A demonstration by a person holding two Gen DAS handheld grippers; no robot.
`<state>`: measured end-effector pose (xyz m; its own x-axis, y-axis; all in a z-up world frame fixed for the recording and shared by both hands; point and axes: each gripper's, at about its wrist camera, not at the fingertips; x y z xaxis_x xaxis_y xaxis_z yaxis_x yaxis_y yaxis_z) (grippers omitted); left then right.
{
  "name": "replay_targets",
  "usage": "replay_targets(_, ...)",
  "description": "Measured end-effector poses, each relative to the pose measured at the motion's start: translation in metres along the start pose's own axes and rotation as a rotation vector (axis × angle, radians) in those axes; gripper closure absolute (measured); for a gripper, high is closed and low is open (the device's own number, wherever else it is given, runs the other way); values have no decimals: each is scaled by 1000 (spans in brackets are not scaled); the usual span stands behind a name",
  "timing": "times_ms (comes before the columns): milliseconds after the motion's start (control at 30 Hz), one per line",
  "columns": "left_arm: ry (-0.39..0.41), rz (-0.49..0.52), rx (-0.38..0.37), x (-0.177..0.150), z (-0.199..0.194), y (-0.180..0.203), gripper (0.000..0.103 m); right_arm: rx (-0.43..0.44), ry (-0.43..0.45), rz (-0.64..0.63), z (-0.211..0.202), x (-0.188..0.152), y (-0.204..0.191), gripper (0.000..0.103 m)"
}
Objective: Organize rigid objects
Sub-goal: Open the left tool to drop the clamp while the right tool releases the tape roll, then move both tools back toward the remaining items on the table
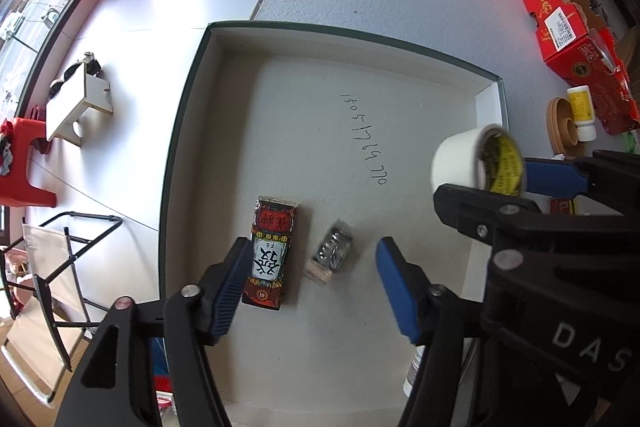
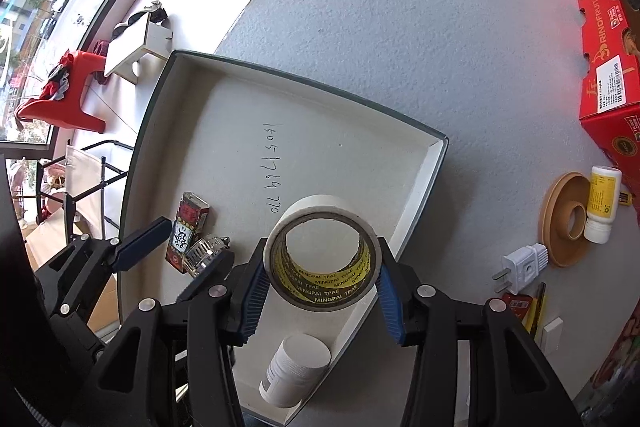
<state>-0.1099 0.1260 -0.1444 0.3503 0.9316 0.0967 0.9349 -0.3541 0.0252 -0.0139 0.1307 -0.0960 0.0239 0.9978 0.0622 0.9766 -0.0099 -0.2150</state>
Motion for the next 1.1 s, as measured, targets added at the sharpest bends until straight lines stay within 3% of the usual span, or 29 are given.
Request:
replay_targets(33, -8, -10, -4, -1, 1, -1, 18, -3, 6, -5, -1, -1, -1, 33)
replay_targets(100, 13, -19, -16, -3, -2, -1, 15, -5, 39, -18, -7, -2, -2, 22)
replay_targets(133, 21, -19, -11, -4, -4, -1, 12, -4, 44, -25, -10, -3, -3, 22)
replay_targets(167, 27, -19, -11, -5, -6, -1, 0, -5, 43, -31, -12, -4, -5, 22)
replay_targets(567, 65, -8, 0, -19, -20, -2, 0, -22, 41, 0, -31, -31, 1, 22)
replay_targets(833, 48, -9, -2, -32, -28, -3, 0, -19, 50, -25, -40, -48, -9, 22)
replay_targets(1100, 55, 53, 28, -43, -41, 10, 0, -13, 100, -16, -57, -65, -2, 22)
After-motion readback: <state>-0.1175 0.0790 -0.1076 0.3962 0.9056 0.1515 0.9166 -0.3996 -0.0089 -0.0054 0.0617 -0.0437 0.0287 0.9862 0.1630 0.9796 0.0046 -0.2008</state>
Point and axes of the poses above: each gripper's, at about its wrist camera, not at the fingertips, and z roughly the way its jaws point, y to its right, x to its top, and after that the axes turned 2 degrees about z, right-handed
